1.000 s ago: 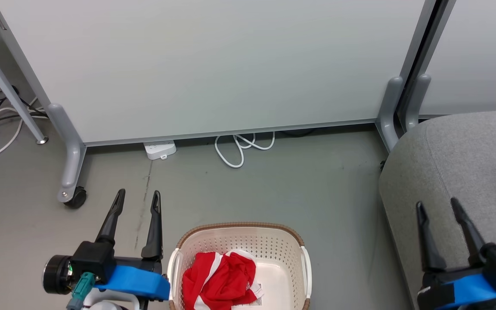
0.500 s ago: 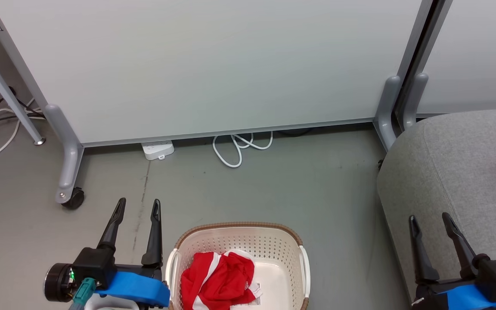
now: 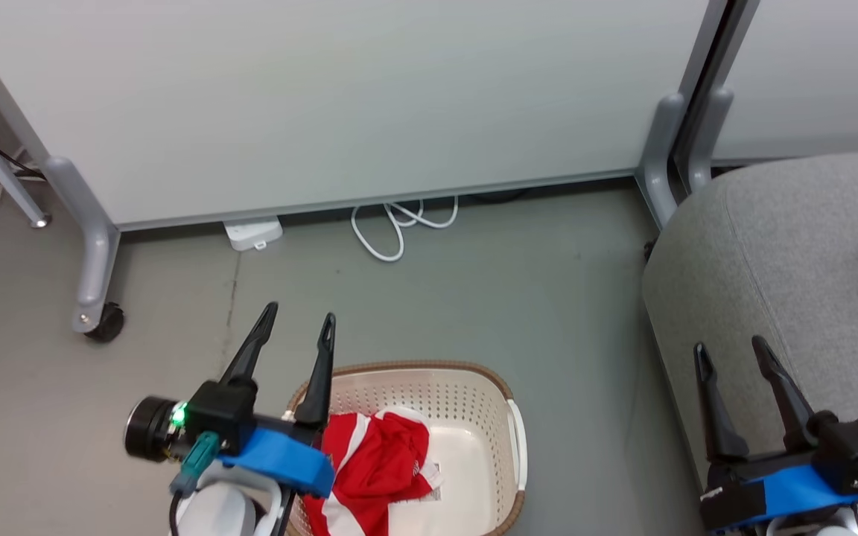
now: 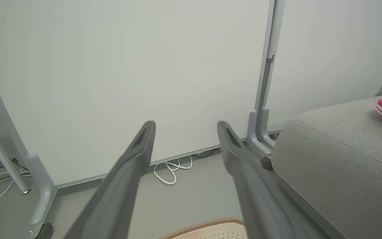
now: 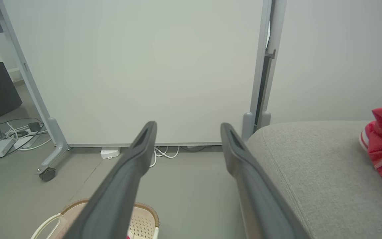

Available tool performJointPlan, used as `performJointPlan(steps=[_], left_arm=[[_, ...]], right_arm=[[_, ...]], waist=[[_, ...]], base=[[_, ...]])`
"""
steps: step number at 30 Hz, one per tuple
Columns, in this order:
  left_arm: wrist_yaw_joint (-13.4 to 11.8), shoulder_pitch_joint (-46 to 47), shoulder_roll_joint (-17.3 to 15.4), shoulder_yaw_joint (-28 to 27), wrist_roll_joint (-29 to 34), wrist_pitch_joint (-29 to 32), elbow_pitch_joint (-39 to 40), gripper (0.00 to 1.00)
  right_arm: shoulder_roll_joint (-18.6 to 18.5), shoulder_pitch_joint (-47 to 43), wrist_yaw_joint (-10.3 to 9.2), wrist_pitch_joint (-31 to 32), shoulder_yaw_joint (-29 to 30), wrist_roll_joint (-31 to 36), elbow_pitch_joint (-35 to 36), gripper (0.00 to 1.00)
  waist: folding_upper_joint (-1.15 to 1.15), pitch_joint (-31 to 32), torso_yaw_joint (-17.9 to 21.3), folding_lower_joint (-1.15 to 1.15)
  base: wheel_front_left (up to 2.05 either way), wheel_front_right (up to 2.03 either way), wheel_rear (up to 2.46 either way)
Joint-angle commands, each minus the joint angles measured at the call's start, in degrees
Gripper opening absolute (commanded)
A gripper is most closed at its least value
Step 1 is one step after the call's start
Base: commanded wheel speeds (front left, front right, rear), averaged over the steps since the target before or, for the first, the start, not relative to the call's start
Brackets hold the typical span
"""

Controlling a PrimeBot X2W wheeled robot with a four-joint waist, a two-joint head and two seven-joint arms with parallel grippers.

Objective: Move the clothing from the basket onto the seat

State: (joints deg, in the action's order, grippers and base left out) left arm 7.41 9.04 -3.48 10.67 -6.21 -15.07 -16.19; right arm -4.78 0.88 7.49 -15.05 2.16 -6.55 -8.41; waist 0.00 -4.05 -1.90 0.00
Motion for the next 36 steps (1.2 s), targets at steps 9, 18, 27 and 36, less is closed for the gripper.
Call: performJointPlan(steps=[9,18,27,36], left_arm=[[0.06,12.13,-4.83,9.88,-1.27,-0.16,-8.85,1.00],[0.06,24.09,-9.73,22.33,-2.93,-0.16,-20.07,1.00],[0.06,33.95,-12.07,36.38,-6.24,-0.16,-32.57,1.00],[0.07,41.91,-12.12,50.50,-10.07,1.08,-43.80,1.00]], right_arm=[[-1.48,6.89,0.01,-0.19,-1.74,-0.83,1.75,1.00],[-1.66,14.56,0.01,-0.19,-3.62,-0.64,4.23,1.00],[-1.80,20.08,0.01,-0.20,-4.35,-0.32,6.50,1.00],[-2.05,24.22,0.01,-0.20,-4.77,-0.15,8.12,1.00]], waist=[[0.00,-9.47,4.51,0.00],[0.00,-20.29,8.61,0.00],[0.00,-29.71,10.90,0.00],[0.00,-37.58,12.15,0.00]], base=[[0.00,0.00,0.00],[0.00,0.00,0.00],[0.00,0.00,0.00],[0.00,0.00,0.00]])
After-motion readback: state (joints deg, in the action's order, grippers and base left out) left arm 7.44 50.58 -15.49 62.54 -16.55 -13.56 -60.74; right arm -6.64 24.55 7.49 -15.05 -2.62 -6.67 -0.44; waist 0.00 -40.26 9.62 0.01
